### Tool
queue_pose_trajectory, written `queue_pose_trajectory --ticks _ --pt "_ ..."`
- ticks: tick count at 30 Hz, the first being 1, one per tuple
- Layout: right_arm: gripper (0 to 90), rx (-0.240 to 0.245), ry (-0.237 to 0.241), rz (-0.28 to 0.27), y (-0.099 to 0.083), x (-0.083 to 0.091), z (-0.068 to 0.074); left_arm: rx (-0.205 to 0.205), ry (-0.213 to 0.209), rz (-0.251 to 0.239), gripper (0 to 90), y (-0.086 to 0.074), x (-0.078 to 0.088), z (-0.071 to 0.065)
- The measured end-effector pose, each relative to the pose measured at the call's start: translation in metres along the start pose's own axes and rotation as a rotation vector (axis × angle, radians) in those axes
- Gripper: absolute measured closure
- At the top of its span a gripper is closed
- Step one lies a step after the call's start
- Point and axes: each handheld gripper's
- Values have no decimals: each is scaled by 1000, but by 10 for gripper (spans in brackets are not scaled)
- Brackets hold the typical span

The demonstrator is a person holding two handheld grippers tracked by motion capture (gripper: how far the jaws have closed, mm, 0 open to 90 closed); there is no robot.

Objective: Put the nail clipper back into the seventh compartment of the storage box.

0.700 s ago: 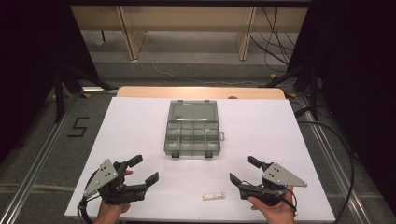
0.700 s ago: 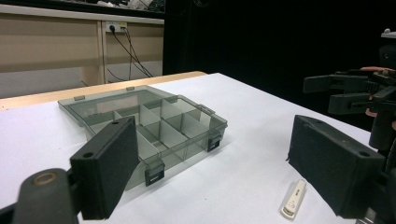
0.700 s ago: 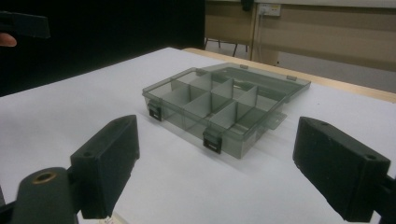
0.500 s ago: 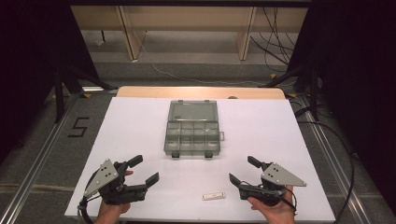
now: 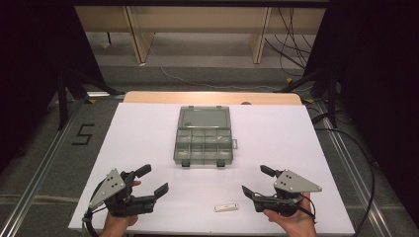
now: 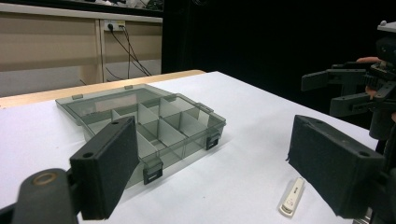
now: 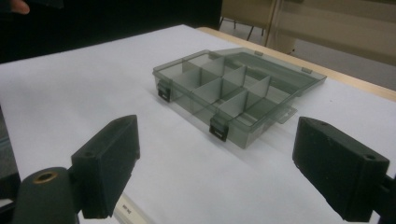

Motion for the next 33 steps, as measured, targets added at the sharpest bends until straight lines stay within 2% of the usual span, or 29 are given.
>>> queue_pose_trajectory --ticks 2,3,4,6,7,13,14,17,18,21,23,26,27,31,33 --pt "163 16 18 29 4 1 0 1 2 -1 155 0 0 0" --pt "166 43 11 18 5 0 -1 2 2 0 154 0 0 0" --pt "166 46 24 40 8 0 -2 1 3 1 154 0 0 0" --pt "167 55 30 51 9 0 -2 -1 2 2 155 0 0 0" --pt "173 82 38 65 13 -3 -2 -1 1 2 154 0 0 0" --pt "187 152 102 154 24 -9 1 -2 2 1 155 0 0 0" --pt "187 152 102 154 24 -9 1 -2 2 1 155 0 0 0" --pt "208 202 144 209 30 -17 3 -1 1 1 155 0 0 0" --pt "208 202 144 209 30 -17 3 -1 1 2 155 0 0 0" --pt "217 238 187 269 33 -28 6 -2 2 1 154 0 0 -1" --pt "217 244 195 279 34 -30 7 -2 2 1 154 0 0 -1" --pt "223 278 231 323 36 -37 10 -2 2 1 154 0 0 0" --pt "237 295 254 361 38 -41 13 -2 2 3 154 0 0 0" --pt "257 322 279 394 39 -48 14 -2 3 2 154 0 0 0" --pt "277 332 288 442 37 -55 17 -4 3 -1 154 0 0 0"
Point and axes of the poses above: each handheld gripper's, and its own axes: x roughly backward along the jaws, y roughly out of its top, z roughly to its left, and after that the axes turned 2 degrees about y, right-handed
